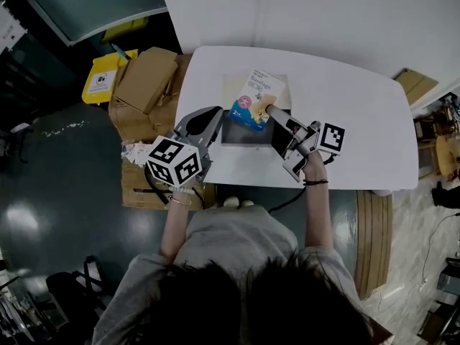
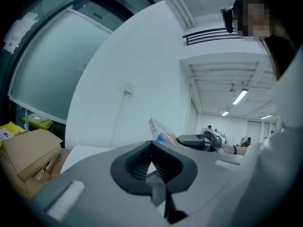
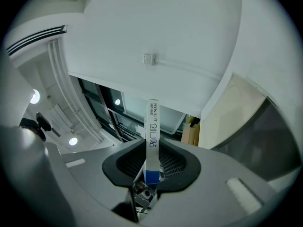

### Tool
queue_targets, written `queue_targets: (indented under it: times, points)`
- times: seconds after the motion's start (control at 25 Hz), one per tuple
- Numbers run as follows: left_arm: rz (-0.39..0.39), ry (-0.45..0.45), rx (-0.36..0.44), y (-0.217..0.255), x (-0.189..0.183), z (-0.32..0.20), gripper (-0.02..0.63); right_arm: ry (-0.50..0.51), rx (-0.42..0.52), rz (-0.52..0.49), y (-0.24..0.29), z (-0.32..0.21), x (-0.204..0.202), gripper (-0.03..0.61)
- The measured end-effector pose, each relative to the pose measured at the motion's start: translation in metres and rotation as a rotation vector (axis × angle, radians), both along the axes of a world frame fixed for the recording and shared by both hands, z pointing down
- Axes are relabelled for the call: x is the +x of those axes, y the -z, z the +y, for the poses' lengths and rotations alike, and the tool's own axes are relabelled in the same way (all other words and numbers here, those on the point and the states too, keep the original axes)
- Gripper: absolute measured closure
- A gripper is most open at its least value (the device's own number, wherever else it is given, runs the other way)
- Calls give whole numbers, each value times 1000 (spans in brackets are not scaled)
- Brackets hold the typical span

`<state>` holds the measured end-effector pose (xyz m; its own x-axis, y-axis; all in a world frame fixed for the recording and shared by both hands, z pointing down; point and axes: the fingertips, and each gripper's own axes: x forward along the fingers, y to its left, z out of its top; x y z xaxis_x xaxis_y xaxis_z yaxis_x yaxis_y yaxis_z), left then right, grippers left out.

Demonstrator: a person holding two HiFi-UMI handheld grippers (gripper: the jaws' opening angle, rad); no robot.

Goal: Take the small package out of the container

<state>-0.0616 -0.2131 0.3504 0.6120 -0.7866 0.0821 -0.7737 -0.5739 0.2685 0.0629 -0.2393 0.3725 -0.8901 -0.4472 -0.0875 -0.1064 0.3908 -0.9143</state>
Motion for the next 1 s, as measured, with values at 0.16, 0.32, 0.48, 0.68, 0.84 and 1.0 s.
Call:
queue_targets:
  times: [0.16, 0.32, 0.48, 0.68, 0.84, 1.0]
  points:
    - [-3, 3, 19, 7, 1, -5, 624, -50, 26, -19, 9, -3, 8, 479]
    - [-3, 7, 32, 11, -2, -9, 624, -94, 44, -44, 16, -4, 12, 479]
    - [-1, 7, 41, 14, -2, -10, 624, -118, 58, -64, 22, -4, 15, 479]
    - [0, 7, 54, 17, -1, -13, 624, -143, 69, -82, 26, -5, 20, 479]
    - [1, 10, 61, 17, -5, -12, 624, -164, 81, -114, 28, -4, 22, 479]
    - [1, 13, 63, 16, -11, -12, 624, -178, 84, -119, 27, -5, 22, 479]
